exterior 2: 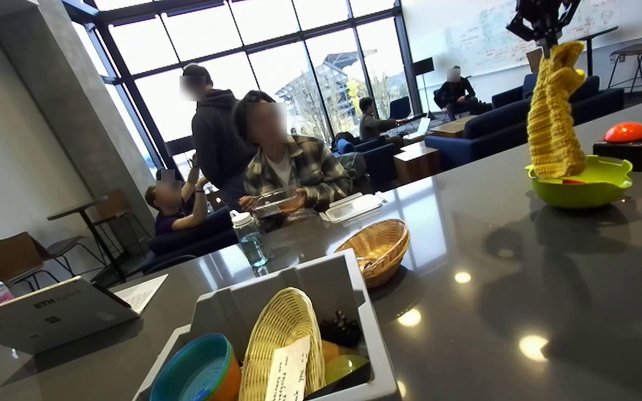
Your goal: Put the yellow object in the green bowl
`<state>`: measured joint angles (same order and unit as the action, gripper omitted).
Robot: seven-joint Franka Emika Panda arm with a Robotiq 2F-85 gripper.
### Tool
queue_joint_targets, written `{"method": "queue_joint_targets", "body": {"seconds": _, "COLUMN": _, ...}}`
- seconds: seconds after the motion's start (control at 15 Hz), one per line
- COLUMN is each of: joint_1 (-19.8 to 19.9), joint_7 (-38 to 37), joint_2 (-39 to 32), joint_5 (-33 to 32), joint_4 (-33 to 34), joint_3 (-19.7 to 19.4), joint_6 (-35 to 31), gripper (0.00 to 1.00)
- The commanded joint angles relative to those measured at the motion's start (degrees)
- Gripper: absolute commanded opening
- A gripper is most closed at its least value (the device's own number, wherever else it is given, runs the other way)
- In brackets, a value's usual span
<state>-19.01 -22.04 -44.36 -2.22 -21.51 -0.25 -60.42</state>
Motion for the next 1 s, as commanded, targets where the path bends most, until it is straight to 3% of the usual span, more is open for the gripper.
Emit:
{"method": "queue_joint_targets", "body": {"seconds": 0.0, "joint_1": 2.3, "joint_7": -2.5, "joint_2": -1.1, "joint_5": 2.6, "joint_4": 1.8, "joint_3": 1.2, "joint_6": 2.2, "gripper": 0.01}}
{"method": "queue_joint_targets", "body": {"seconds": 0.93, "joint_1": 9.3, "joint_7": -4.8, "joint_2": 0.3, "joint_5": 3.9, "joint_4": -0.4, "joint_3": 0.7, "joint_6": 0.7, "gripper": 0.01}}
